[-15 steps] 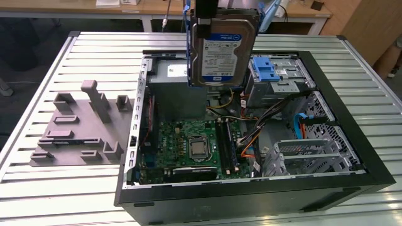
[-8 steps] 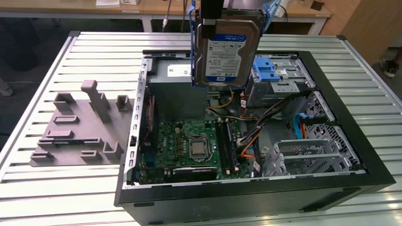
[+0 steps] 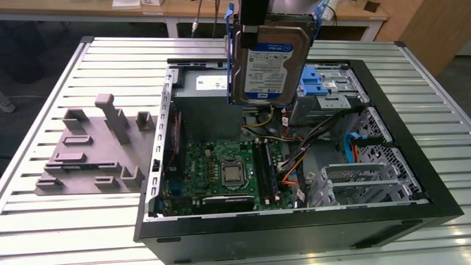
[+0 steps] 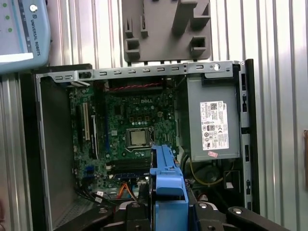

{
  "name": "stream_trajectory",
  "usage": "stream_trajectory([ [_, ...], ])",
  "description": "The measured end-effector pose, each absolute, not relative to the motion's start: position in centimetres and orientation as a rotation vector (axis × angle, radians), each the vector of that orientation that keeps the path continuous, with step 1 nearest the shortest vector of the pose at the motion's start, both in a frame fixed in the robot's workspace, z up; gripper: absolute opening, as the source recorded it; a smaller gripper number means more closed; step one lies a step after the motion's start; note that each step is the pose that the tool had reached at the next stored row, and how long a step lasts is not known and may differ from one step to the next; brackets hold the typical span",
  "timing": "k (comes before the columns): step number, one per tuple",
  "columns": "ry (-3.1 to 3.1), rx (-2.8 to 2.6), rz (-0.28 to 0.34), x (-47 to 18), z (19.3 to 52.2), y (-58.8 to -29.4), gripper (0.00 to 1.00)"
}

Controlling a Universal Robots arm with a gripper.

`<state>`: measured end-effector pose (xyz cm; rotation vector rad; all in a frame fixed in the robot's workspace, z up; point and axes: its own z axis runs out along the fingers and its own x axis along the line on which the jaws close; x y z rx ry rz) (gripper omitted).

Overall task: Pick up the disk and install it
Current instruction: 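Pick up the disk, then insert the disk into the insertion slot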

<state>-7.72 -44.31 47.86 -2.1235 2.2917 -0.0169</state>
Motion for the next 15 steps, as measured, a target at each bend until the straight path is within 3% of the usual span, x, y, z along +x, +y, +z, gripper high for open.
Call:
stream_trajectory([
  [15,2.291,-2.125,-0.017,-6.84,47.8,-44.48,0.36],
])
